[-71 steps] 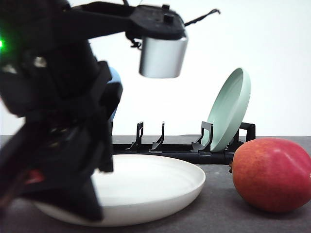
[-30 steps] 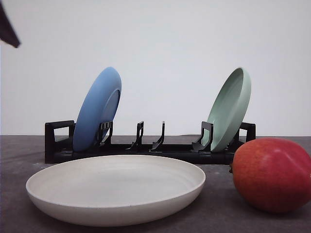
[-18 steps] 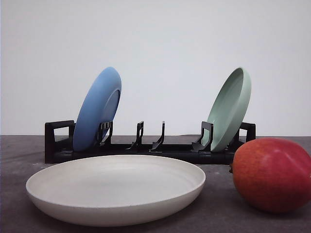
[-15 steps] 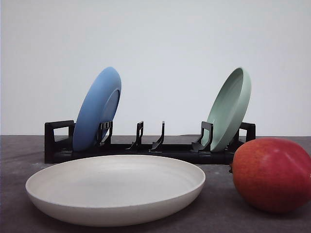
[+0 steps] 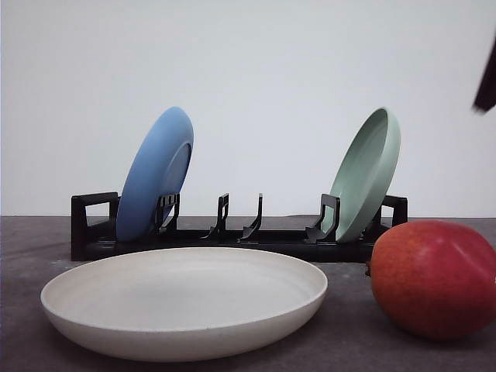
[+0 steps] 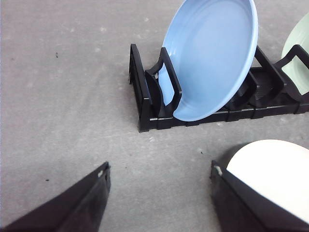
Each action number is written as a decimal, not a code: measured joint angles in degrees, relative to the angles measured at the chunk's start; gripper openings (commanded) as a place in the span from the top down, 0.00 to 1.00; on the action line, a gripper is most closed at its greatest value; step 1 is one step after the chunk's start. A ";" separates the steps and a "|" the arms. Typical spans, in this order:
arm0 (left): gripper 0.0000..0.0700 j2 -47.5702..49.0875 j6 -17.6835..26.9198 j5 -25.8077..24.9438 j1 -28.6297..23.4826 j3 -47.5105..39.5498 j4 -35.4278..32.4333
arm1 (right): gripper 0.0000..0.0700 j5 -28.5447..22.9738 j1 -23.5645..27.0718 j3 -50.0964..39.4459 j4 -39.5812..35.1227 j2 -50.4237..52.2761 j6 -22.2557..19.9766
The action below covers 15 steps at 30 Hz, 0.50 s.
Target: Place pomegranate in white plate
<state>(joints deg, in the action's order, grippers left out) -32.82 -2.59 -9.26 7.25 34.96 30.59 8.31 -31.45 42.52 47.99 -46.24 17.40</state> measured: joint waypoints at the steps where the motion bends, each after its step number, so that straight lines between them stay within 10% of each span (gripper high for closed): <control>1: 0.44 0.00 0.00 0.00 0.00 0.00 0.00 | 0.28 -0.98 -1.59 0.00 -1.07 -1.24 -0.01; 15: 0.44 0.00 0.00 0.07 0.00 0.00 0.00 | 0.06 -8.08 -11.22 0.09 -8.56 -19.51 -2.57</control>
<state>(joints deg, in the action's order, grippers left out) -32.82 -2.59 -9.19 7.25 34.96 30.59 0.23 -42.67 42.61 39.43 -65.75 14.83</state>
